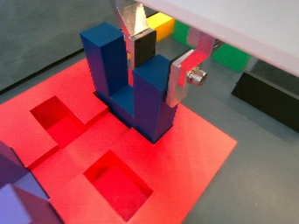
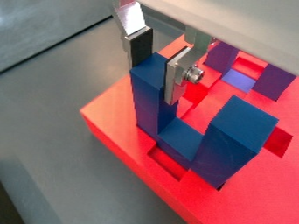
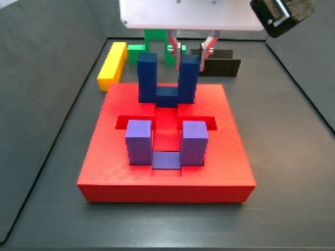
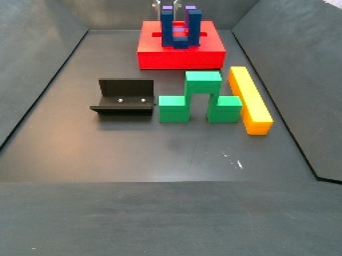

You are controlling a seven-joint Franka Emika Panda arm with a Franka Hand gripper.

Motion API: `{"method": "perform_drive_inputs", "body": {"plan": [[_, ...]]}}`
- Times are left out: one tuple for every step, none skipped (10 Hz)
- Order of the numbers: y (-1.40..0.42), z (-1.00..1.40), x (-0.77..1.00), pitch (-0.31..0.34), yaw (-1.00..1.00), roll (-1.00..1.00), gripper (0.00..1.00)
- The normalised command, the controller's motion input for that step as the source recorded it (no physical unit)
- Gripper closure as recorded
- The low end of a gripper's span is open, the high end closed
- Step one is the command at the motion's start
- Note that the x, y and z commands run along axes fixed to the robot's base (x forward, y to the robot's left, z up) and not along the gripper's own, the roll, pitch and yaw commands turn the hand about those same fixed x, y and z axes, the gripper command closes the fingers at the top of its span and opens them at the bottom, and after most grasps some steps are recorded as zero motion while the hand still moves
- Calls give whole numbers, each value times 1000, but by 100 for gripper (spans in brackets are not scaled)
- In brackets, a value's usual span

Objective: Pick up the blue object. Move up. Place the blue object on the fixture. Regrasp the blue object. Move to above the board. Insert the blue object.
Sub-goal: Insert the blue object.

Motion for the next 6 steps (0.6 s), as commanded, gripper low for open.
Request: {"method": "perform_drive_inputs", "body": {"plan": [[143, -826, 57, -104, 263, -106, 100], [0, -889, 0, -149, 149, -40, 100], [-137, -894, -69, -163, 111, 37, 100], [-206, -600, -114, -84, 54, 11, 100], [-243, -326, -123, -19, 0, 81, 100], [-340, -563, -306, 0, 57, 143, 100]]}}
